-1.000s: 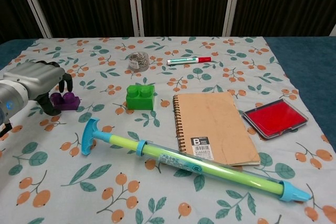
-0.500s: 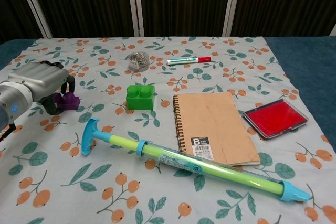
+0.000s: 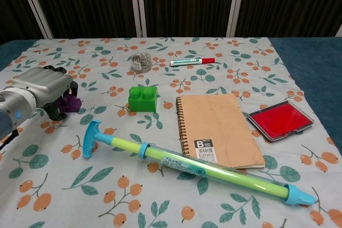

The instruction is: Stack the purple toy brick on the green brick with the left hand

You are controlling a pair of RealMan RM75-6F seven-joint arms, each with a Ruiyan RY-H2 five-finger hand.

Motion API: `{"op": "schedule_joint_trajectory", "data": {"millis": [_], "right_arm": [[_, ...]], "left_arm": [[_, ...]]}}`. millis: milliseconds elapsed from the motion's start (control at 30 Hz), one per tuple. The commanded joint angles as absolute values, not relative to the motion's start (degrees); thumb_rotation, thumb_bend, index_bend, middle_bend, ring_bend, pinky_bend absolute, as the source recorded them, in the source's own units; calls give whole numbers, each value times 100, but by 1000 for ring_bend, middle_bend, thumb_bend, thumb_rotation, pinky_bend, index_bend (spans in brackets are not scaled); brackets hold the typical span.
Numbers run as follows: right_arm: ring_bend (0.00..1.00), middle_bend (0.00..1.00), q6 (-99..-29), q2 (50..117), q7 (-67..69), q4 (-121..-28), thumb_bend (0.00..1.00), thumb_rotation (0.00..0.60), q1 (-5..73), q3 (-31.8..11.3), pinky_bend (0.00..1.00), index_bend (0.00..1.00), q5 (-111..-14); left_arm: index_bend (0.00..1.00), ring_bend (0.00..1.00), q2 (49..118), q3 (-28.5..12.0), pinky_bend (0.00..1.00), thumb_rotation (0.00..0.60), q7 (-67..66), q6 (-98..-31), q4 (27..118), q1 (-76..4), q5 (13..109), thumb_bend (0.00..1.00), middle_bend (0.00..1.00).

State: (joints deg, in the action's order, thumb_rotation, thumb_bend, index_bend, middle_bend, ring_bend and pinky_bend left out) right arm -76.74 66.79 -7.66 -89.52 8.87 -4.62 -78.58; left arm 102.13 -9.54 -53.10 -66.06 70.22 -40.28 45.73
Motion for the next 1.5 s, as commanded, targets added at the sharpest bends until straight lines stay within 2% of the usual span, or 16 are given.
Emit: {"op": "schedule_joint_trajectory", "data": {"millis": [33, 433, 700, 833, 1133, 1367, 1500], "right_arm": [[95, 64, -7670, 6677, -769, -8952, 222, 600, 887, -461, 0, 27, -7854], [95, 64, -7658, 6657, -752, -8969, 223, 600, 883, -463, 0, 29, -7833], [97, 64, -7648, 6658, -760, -8973, 222, 600, 888, -470, 0, 30, -7815], [97, 64, -7651, 6658, -766, -8980, 223, 600, 888, -473, 0, 30, -7812], [97, 64, -7665, 6658, -753, -8981, 223, 600, 883, -471, 0, 30, -7825], [97, 64, -7678, 6640, -738, -8997, 223, 600, 876, -463, 0, 30, -7845], [97, 64, -7693, 6635, -725, -9004, 223, 600, 874, -461, 0, 30, -7868]], "left_arm": [[401, 19, 10224, -946, 0, 600, -5363, -6627, 7018, -4027, 4565, 363, 374], [478, 35, 10226, -916, 0, 600, -5612, -6684, 7061, -4025, 4497, 394, 401], [543, 55, 10221, -939, 0, 600, -5754, -6790, 7117, -4016, 4452, 401, 478], [523, 78, 10219, -976, 0, 600, -5712, -6828, 7131, -4002, 4459, 401, 511], [514, 78, 10124, -1022, 0, 600, -5634, -6871, 7289, -4019, 4594, 401, 499], [519, 78, 9730, -1350, 0, 600, -5905, -6975, 8116, -4241, 4551, 401, 501], [519, 79, 9286, -1821, 0, 600, -6771, -7236, 9161, -4632, 4136, 401, 502]]}}
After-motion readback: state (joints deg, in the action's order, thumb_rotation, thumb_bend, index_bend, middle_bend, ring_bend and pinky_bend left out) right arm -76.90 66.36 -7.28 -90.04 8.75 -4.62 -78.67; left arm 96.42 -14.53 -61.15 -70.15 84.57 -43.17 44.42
